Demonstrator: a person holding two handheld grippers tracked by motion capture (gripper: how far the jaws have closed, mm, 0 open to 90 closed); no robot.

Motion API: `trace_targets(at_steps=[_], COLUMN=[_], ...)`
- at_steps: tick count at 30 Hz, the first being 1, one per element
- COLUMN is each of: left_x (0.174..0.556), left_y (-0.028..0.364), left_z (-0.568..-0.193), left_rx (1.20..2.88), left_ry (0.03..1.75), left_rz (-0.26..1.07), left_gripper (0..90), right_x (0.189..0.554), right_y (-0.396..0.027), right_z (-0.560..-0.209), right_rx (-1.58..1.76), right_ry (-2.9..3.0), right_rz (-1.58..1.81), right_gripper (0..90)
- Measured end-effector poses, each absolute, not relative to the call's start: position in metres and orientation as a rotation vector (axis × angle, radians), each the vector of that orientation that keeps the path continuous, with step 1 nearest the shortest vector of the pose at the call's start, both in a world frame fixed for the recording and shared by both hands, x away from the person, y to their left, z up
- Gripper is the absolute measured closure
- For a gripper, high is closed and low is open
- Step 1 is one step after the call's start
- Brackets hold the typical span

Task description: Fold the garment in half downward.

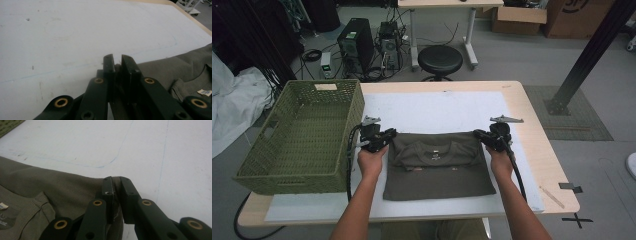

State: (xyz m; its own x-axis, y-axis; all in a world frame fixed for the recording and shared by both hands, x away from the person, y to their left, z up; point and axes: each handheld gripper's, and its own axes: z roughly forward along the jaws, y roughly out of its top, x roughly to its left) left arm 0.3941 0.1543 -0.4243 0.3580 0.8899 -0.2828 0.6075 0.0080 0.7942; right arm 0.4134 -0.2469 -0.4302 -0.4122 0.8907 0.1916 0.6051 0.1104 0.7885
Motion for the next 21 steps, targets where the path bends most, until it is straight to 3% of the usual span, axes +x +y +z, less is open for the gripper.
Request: trace_targets(at_steps=[1, 2, 3, 5, 11, 15, 17, 19, 21], left_x=[0.395, 0.394, 0.392, 0.379, 0.341, 0.333, 0.332, 0.331, 0.328], left_y=[0.154, 0.154, 0.155, 0.155, 0.151, 0.139, 0.132, 0.127, 0.128], left_z=[-0.427, -0.429, -0.429, -0.426, -0.421, -0.432, -0.439, -0.442, -0.442], left_rx=[1.696, 1.691, 1.678, 1.66, 1.664, 1.728, 1.758, 1.797, 1.767], left_ry=[1.356, 1.372, 1.382, 1.347, 1.227, 1.221, 1.229, 1.236, 1.233], left_rz=[0.374, 0.356, 0.337, 0.356, 0.365, 0.33, 0.307, 0.33, 0.337], left_gripper=[78.6, 69.7, 58.1, 48.6, 43.8, 41.6, 46.6, 69.3, 82.1], right_x=[0.416, 0.417, 0.416, 0.408, 0.365, 0.357, 0.36, 0.364, 0.363], right_y=[-0.246, -0.246, -0.247, -0.253, -0.265, -0.256, -0.25, -0.246, -0.246], right_z=[-0.432, -0.433, -0.434, -0.431, -0.42, -0.426, -0.431, -0.436, -0.438], right_rx=[1.466, 1.47, 1.473, 1.483, 1.372, 1.341, 1.345, 1.353, 1.363], right_ry=[2.071, 2.08, 2.076, 2.048, 2.078, 2.156, 2.182, 2.199, 2.195], right_rz=[1.196, 1.193, 1.2, 1.259, 1.386, 1.372, 1.345, 1.29, 1.287], right_gripper=[81.9, 78.2, 69.7, 58.0, 54.8, 60.5, 67.4, 80.9, 85.4])
